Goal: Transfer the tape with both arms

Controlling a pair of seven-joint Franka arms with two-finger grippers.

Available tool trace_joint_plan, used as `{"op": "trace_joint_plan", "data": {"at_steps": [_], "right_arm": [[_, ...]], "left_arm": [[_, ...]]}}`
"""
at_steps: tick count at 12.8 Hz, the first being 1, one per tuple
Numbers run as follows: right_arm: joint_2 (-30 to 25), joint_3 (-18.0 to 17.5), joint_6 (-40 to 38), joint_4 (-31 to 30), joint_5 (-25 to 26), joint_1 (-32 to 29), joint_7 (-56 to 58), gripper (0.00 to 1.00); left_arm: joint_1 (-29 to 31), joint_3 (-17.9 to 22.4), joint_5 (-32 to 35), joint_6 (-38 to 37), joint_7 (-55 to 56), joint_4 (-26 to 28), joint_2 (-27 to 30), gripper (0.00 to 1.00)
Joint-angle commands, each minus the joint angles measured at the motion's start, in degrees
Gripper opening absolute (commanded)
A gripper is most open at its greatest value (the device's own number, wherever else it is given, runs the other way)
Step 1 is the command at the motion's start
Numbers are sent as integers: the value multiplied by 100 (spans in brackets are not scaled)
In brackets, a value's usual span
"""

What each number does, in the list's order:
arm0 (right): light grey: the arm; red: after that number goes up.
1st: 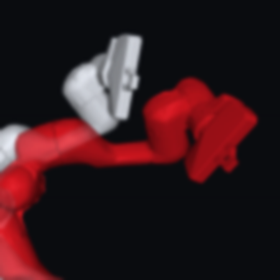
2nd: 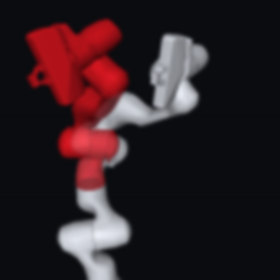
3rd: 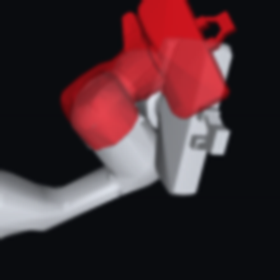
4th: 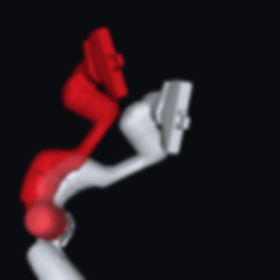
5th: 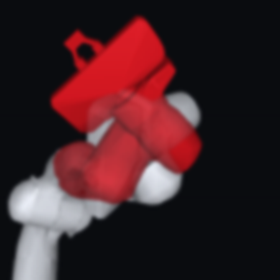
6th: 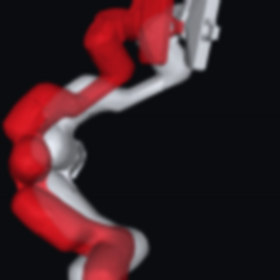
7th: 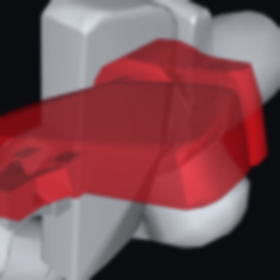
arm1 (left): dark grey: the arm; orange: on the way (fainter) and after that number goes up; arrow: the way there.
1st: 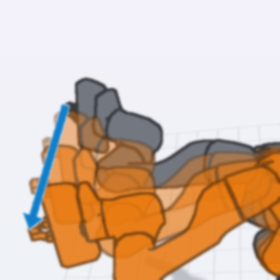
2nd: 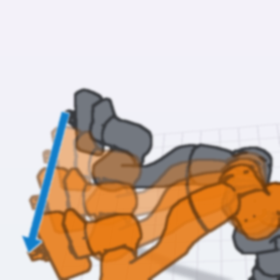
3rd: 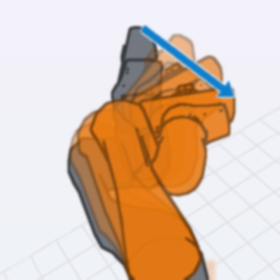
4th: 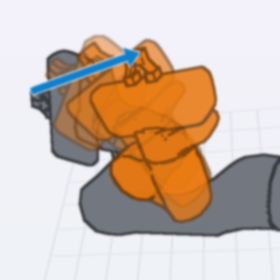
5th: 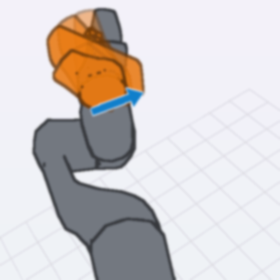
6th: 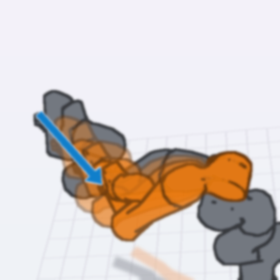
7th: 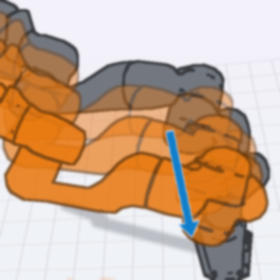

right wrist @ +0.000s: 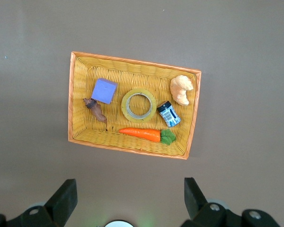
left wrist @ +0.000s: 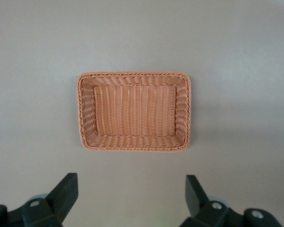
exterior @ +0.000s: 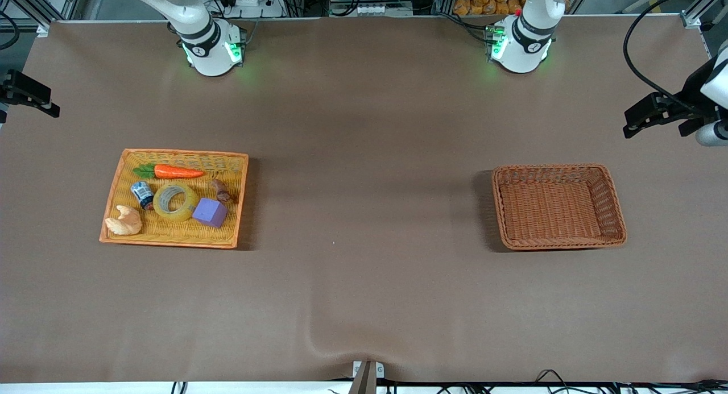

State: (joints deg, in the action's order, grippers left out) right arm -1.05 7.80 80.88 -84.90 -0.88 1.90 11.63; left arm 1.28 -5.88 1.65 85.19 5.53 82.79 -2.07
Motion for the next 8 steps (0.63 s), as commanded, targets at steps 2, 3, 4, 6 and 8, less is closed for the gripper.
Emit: {"op": "trace_joint_plan", "data": {"at_steps": [2,3,4,6,8], "right_arm": [[34,-103,-108,132,-44,-50,41,100],[26,-103,-82,132,-44,-49,41,100],[25,-112,-73,140,-53,-49,41,100],[25,-103,-73,158,-44,-58,49,100],[34,-103,-29,141,-53,-58,49,100]], "left_arm": [[154,-27,-16,-273,-79,-61,75,100],[154,-27,-16,-274,-79,-70,66,100],[154,-18,-16,-274,-96,-70,75,100],[154,-18,-103,-274,-61,-62,66,100],[206,0,-244,-274,-17,-44,75,100]]}}
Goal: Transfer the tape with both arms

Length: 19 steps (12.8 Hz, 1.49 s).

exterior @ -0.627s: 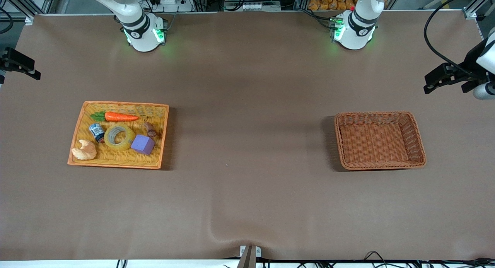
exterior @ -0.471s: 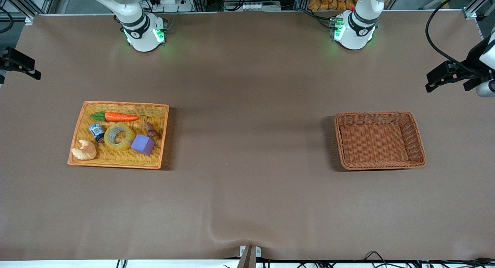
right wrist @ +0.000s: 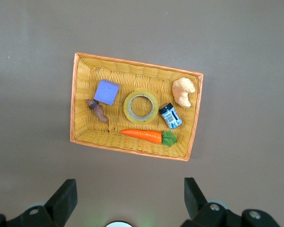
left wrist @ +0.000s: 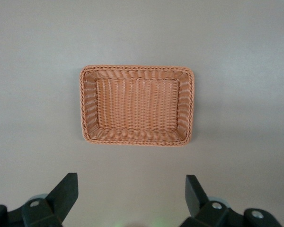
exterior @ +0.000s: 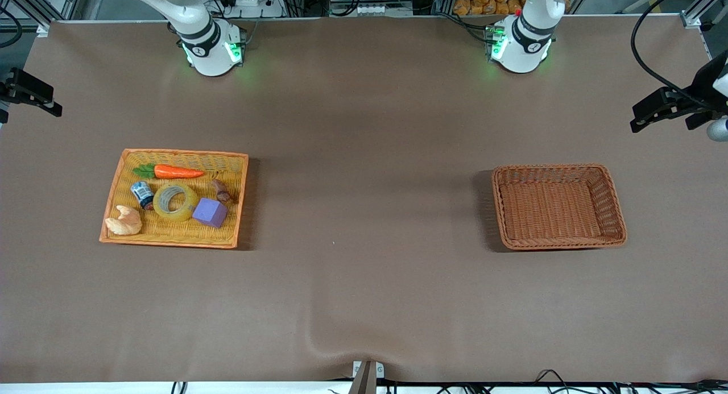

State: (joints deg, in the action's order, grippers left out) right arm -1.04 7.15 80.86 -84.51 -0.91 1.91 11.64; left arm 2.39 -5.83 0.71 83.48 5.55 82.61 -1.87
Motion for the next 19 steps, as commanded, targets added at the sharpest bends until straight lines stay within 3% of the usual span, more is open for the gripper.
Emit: {"op": "trace_joint_plan", "data": {"at_steps": [1,3,6,9,11,14,19], "right_arm": [[43,-39,9,66,-58,-7,41,100],[182,-39,507,-335,-93,90,119,100],[279,-30,1939,-1688,-14,354,225,100],[534,-30,3336,-2639,-23,284,234,100],[911,-30,3822,-2921,-75,222,234,100],[1474,-30,3955,-2949,-84,274,252,100],[2037,-39,4685,-3186,-102,416,243,100]], "left_arm": [[113,-6,-150,-104,-19,-25,55,100],[122,3,-141,-104,-10,-25,46,100],[139,3,-89,-104,-2,-25,46,100],[192,3,-88,-104,-10,-25,29,100],[183,-6,-106,-104,-1,-25,2,100],[192,3,-97,-69,-18,-43,-15,100],[192,3,-97,19,-36,-43,-33,100]]}}
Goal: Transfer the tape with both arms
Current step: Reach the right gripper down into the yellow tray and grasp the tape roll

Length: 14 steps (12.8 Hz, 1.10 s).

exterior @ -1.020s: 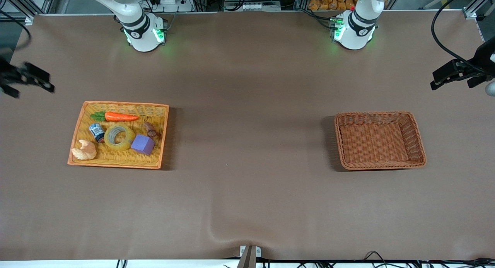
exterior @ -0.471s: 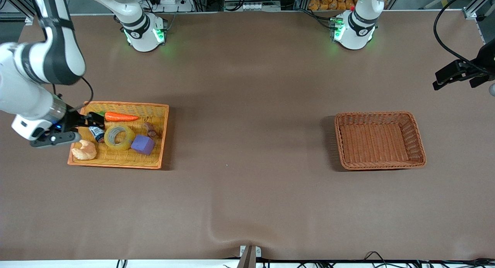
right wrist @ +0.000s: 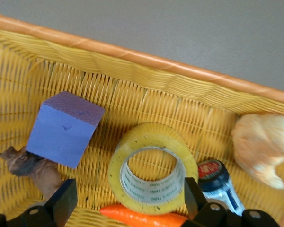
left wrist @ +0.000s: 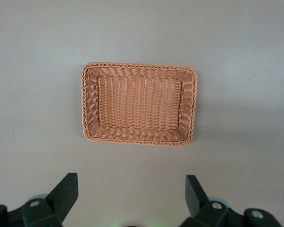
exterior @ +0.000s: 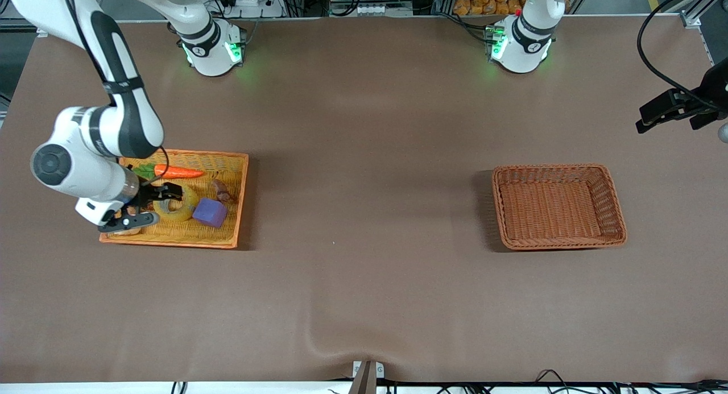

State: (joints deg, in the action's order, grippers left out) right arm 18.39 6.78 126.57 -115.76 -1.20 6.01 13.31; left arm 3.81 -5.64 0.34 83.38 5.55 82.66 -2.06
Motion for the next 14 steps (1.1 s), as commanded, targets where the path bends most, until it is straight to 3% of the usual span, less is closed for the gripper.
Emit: {"op": "trace_joint_plan", "data": {"at_steps": [1,6,9,11,14], "right_arm": [[199,-10,209,-69,-73,14,76,100],[341,-10,227,-289,-73,49,84,100],[402,-10,376,-482,-73,145,58,90],[411,-1,455,-596,-73,128,76,73],[542,-1,771,-632,-47,145,93,24]], "left_arm": [[50,-17,-61,55,-37,-48,-14,100],[14,-17,-52,143,-10,-48,-67,100],[14,-25,-35,161,-1,-40,-93,100],[49,-25,-34,161,-19,-40,-93,100],[32,-17,-34,161,-28,-40,-93,100]]}}
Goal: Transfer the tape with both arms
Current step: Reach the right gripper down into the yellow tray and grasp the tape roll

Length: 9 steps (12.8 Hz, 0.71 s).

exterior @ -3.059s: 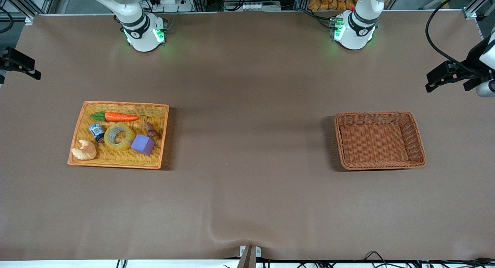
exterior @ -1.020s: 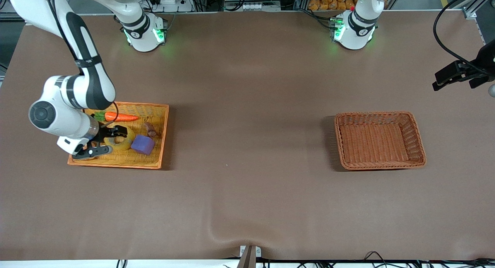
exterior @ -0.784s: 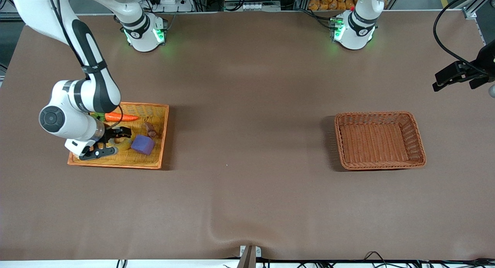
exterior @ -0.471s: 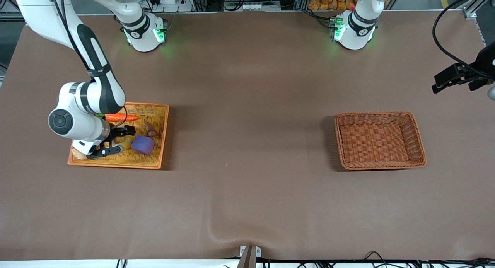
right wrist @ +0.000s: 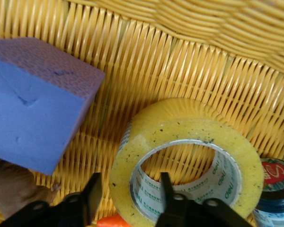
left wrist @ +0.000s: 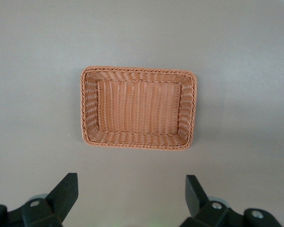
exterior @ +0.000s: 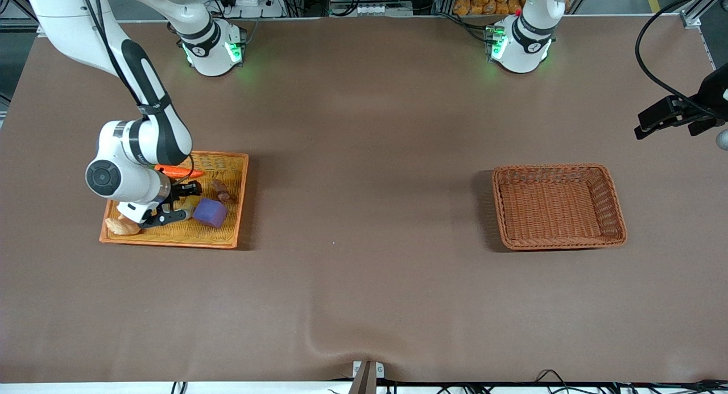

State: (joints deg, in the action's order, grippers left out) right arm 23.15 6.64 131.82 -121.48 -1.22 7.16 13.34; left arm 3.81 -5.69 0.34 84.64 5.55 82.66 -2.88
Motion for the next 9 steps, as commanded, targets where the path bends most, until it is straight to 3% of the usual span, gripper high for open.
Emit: {"op": "trace_joint_plan", "data": {"at_steps": [1,2,4,7,9], "right_arm": [[49,13,247,-52,-37,31,116,9],[-64,13,134,-43,-37,49,125,0],[-267,4,-732,394,16,145,107,0],[-496,-31,-2900,1823,8,338,29,0],[-470,-31,-3373,2469,-71,863,-137,0]], "left_arm": [[32,-20,-34,35,-28,-40,-11,100],[49,-20,-34,35,-28,-40,-11,100],[49,-12,-34,35,-72,-40,-11,100],[49,-12,-35,35,-81,-40,-2,100],[49,-12,-52,35,-81,-40,-2,100]]}}
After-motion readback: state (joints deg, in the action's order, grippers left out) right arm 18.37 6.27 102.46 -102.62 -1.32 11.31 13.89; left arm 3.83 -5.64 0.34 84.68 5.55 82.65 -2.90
